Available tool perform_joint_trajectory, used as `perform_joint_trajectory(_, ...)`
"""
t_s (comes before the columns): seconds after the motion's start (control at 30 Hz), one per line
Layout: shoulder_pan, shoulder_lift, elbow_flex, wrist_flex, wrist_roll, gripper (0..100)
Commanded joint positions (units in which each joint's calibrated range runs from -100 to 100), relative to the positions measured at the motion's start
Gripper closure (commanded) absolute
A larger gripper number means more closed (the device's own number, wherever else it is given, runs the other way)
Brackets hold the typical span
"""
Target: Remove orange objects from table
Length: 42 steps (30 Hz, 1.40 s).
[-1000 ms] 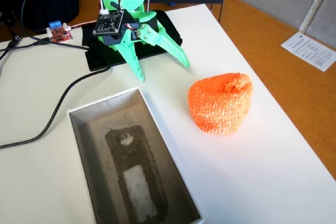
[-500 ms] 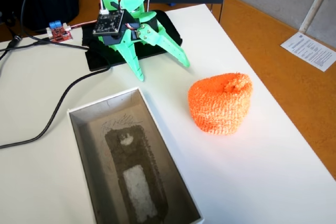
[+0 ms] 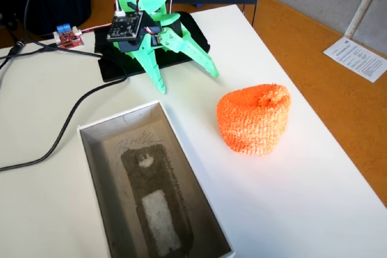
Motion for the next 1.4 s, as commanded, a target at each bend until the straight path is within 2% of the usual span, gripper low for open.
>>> perform_joint_trajectory(0.0, 0.20, -0.27, -0.11, 0.26, -0.20, 53)
perform_joint_trajectory(1.13, -0.76, -0.27, -0.11, 0.26, 0.00, 53)
perform_joint_trajectory(1.17, -2.24, -0.27, -0.11, 0.43, 2.69, 53)
perform_joint_trajectory(1.23, -2.39, -0.27, -0.20, 0.91, 13.72, 53)
perform_joint_trajectory(1.33, 1.09, -0.27, -5.05, -3.71, 20.02, 53)
perform_joint_trajectory(1.37, 0.94, -0.10, -6.50, -5.25, 20.42, 53)
